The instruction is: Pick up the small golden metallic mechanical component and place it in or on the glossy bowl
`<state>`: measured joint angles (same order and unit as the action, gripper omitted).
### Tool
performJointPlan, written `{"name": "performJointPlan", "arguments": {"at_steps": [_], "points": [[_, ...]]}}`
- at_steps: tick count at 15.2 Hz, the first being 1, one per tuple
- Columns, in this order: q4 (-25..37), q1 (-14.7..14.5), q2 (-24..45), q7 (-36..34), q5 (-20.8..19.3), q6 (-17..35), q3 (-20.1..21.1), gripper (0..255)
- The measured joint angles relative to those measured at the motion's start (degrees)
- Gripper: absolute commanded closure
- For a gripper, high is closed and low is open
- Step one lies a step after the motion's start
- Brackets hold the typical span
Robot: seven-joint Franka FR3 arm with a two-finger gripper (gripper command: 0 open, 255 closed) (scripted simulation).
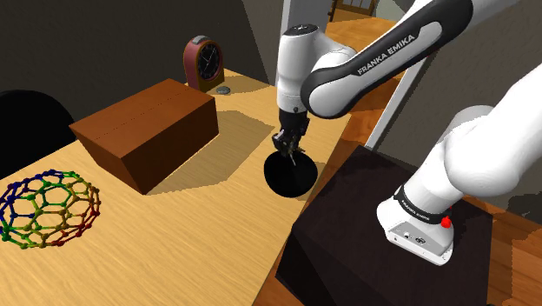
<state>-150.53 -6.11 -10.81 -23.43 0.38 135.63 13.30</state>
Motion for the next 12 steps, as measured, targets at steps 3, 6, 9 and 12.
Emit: {"name": "performJointPlan", "arguments": {"at_steps": [3,6,9,12], "points": [[-0.99,0.22,1.81,-0.41,-0.58,2.75,0.10,255],[-1.63,0.43,3.93,-1.04,-1.36,5.44,0.23,255],[-1.80,0.80,6.58,-1.70,-2.50,8.19,0.21,255],[-2.07,0.89,8.30,-2.45,-3.29,10.13,0.30,255]]}}
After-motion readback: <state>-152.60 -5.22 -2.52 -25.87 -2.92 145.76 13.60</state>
